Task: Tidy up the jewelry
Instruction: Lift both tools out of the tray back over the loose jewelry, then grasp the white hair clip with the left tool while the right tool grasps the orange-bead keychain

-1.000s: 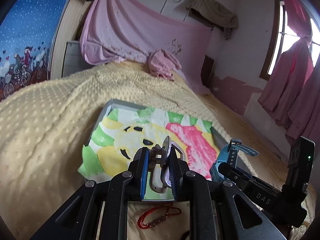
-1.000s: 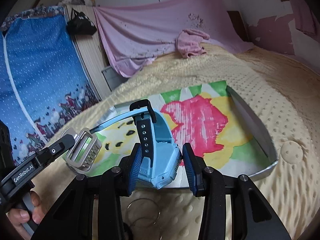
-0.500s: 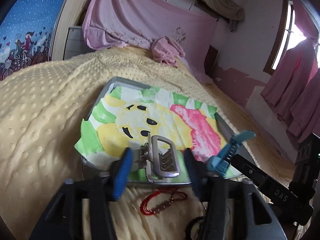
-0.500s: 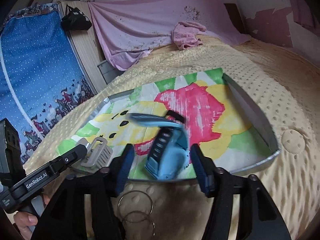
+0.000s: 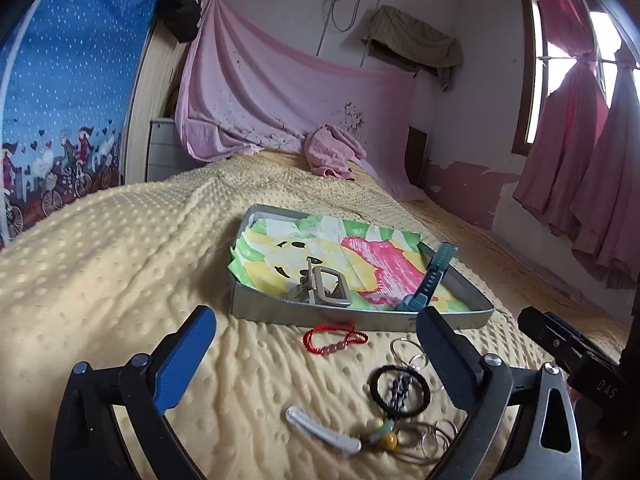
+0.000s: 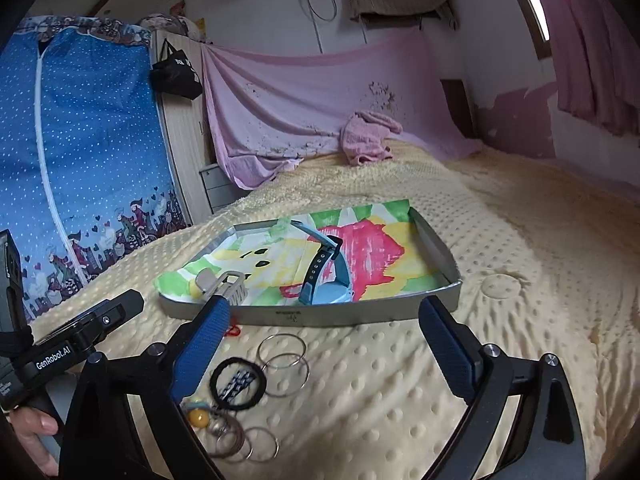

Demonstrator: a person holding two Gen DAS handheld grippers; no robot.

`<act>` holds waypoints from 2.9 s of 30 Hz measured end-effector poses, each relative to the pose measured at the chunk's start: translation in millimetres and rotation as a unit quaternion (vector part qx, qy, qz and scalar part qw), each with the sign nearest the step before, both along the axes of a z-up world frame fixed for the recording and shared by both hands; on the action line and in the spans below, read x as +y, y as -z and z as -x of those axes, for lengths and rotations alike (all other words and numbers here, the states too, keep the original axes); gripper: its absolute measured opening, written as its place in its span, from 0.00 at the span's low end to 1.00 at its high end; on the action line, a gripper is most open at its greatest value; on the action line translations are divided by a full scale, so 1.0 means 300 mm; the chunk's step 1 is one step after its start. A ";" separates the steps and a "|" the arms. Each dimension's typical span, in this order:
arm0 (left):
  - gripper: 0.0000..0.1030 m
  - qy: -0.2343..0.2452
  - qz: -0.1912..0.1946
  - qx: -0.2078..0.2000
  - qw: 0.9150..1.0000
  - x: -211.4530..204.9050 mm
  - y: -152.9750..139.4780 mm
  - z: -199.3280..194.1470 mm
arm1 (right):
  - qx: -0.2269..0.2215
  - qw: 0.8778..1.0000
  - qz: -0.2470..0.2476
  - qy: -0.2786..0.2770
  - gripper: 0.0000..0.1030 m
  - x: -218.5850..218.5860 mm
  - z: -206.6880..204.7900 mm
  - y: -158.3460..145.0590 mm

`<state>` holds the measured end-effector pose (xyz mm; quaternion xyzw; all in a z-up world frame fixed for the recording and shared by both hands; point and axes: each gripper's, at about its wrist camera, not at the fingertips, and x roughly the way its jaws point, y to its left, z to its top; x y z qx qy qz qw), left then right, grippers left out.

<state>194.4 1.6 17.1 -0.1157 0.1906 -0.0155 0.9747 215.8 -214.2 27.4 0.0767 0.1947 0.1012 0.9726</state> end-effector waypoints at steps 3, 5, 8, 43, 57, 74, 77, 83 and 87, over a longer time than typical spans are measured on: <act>1.00 -0.004 -0.009 -0.019 1.000 0.007 -0.007 0.070 | -0.017 1.000 0.008 0.001 0.99 0.005 0.072 -0.020; 1.00 -0.006 -0.011 -0.027 1.000 0.014 -0.009 0.111 | -0.022 1.000 0.009 -0.002 0.99 0.005 0.108 -0.027; 1.00 -0.008 -0.020 -0.031 0.999 0.020 -0.010 0.161 | -0.018 1.000 0.012 0.003 0.99 0.009 0.160 -0.028; 1.00 0.011 0.001 0.077 0.997 0.080 0.090 0.186 | 0.044 0.998 0.037 -0.015 0.88 0.013 0.238 0.017; 0.50 0.089 0.056 0.139 0.985 0.039 0.137 0.014 | 0.120 0.987 0.029 -0.098 0.31 0.100 0.088 0.119; 0.29 0.102 0.146 0.212 0.961 0.061 0.235 -0.115 | 0.181 0.973 0.040 -0.137 0.26 0.177 0.003 0.208; 0.29 0.100 0.137 0.221 0.960 0.054 0.244 -0.127 | 0.190 0.971 0.044 -0.138 0.26 0.187 0.001 0.222; 0.21 0.093 0.114 0.230 0.962 0.033 0.248 -0.144 | 0.189 0.970 0.058 -0.140 0.14 0.212 0.005 0.221; 0.16 0.091 0.116 0.228 0.963 0.036 0.250 -0.139 | 0.188 0.970 0.061 -0.142 0.07 0.214 0.009 0.222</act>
